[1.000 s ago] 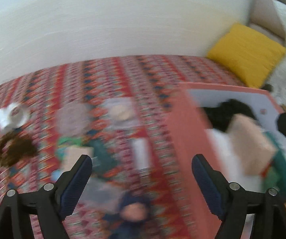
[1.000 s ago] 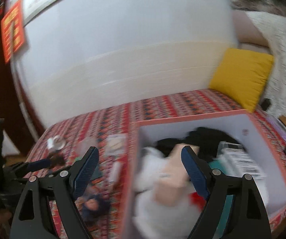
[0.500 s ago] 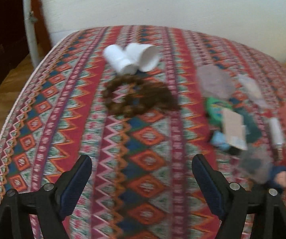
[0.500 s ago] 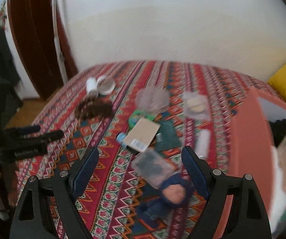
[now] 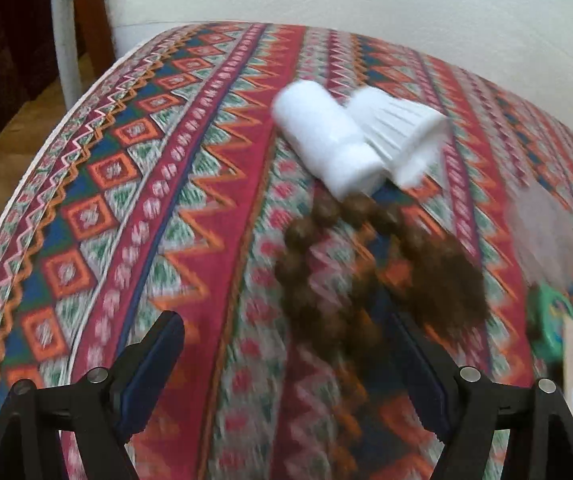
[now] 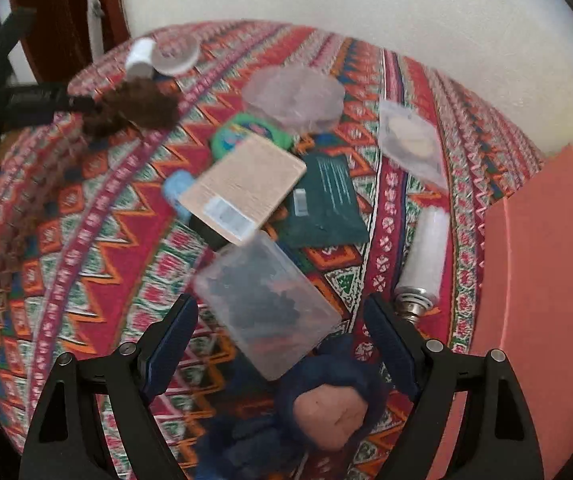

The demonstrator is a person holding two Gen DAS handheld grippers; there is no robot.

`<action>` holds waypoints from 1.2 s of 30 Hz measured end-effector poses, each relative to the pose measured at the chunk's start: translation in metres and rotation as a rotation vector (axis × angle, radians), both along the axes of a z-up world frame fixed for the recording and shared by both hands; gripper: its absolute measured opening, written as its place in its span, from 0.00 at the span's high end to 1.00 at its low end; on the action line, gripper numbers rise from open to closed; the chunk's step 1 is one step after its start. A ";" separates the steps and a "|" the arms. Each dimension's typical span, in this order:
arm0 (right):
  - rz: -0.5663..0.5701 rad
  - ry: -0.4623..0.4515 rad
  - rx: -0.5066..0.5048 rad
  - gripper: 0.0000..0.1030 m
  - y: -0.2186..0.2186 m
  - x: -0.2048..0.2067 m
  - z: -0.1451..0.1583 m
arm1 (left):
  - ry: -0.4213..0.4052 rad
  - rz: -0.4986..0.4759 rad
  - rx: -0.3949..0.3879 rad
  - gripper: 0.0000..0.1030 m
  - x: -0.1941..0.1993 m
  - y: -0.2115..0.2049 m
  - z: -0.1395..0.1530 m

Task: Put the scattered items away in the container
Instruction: 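Grasp the brown bead bracelet with the left tool while the right tool grasps the clear plastic box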

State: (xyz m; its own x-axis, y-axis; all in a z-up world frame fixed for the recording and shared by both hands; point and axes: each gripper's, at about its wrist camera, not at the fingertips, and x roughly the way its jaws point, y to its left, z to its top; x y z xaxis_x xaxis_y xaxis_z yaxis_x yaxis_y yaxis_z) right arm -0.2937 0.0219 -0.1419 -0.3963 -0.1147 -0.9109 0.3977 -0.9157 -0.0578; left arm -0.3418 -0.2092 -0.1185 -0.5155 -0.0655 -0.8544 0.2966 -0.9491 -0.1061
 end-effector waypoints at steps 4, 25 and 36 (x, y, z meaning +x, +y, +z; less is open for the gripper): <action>0.035 -0.033 0.004 0.16 -0.007 -0.007 -0.015 | -0.006 0.021 0.003 0.17 -0.024 -0.005 -0.023; 0.094 0.101 -0.260 0.45 -0.005 0.029 0.073 | 0.166 -0.136 0.211 0.83 0.092 0.014 0.061; 0.082 0.085 -0.291 0.45 -0.001 0.033 0.074 | -0.008 -0.134 0.159 0.75 0.090 0.021 0.013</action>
State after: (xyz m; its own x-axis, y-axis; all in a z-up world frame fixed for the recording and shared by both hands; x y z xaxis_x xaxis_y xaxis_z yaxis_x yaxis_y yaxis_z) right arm -0.2605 0.0210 -0.0678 -0.4486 -0.4003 -0.7991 0.4759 -0.8638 0.1655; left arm -0.2522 -0.1882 -0.1052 -0.5038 0.1391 -0.8525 0.1697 -0.9518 -0.2555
